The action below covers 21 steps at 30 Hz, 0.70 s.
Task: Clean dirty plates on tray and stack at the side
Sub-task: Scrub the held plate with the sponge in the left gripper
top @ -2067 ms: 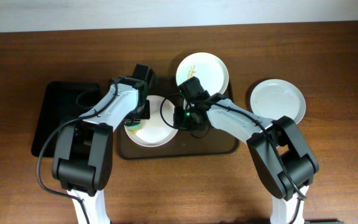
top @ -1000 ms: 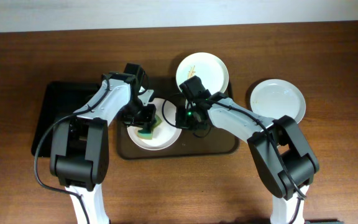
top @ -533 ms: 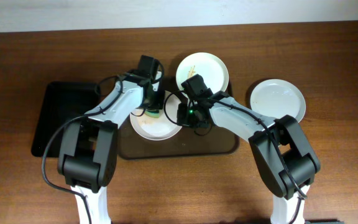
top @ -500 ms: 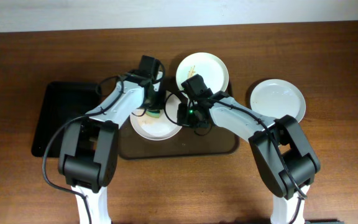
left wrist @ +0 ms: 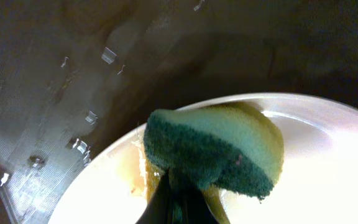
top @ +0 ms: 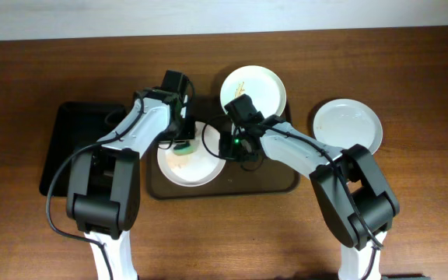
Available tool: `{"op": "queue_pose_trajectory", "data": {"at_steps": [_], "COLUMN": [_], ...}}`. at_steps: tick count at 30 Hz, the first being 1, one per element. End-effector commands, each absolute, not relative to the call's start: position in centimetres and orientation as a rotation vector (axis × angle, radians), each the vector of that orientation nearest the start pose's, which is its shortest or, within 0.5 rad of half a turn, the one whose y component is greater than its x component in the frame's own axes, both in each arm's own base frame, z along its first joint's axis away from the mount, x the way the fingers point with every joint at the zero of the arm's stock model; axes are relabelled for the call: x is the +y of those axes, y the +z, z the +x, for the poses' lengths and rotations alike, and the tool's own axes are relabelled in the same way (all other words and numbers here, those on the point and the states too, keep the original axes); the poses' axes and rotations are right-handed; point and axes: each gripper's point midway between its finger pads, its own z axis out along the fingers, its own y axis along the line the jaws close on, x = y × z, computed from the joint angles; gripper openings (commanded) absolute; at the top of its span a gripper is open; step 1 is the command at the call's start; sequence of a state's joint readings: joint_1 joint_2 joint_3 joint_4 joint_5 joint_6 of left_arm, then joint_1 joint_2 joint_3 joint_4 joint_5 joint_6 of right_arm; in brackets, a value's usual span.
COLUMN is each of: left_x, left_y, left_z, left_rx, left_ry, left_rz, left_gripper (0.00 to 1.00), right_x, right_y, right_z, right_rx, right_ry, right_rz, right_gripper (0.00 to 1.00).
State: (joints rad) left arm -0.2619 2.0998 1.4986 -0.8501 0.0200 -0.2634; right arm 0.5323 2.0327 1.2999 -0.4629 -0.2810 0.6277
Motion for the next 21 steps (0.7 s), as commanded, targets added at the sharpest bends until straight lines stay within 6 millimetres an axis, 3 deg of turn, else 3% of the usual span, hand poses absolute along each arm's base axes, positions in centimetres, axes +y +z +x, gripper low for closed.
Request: {"op": "queue_pose_trajectory", "data": {"at_steps": [1, 5, 9, 12, 17, 21], "left_x": [-7.4, -7.2, -9.9, -11.3, -15.5, -16.1], "left_y": [-0.9, -0.3, 0.3, 0.5, 1.3, 1.1], "left_z": [36.9, 32.8, 30.4, 30.5, 32.0, 33.9], "left_rx": [3.176, 3.350, 3.452, 3.436, 3.311, 3.236], "left_ry": [0.142, 0.147, -0.180, -0.324, -0.728, -0.744], "left_rz": [-0.102, -0.034, 0.185, 0.216, 0.188, 0.154], "left_gripper": [0.01, 0.01, 0.01, 0.01, 0.00, 0.01], "right_x": [26.2, 26.3, 26.3, 26.3, 26.3, 26.3], "right_y": [0.0, 0.0, 0.0, 0.0, 0.0, 0.0], "right_z": [35.8, 35.7, 35.7, 35.7, 35.7, 35.6], "right_rx": [2.938, 2.940, 2.940, 2.941, 2.941, 2.943], "right_ry": [0.611, 0.621, 0.622, 0.625, 0.625, 0.622], "right_rz": [0.062, 0.060, 0.060, 0.059, 0.059, 0.048], "right_gripper": [0.04, 0.04, 0.04, 0.04, 0.04, 0.04]}}
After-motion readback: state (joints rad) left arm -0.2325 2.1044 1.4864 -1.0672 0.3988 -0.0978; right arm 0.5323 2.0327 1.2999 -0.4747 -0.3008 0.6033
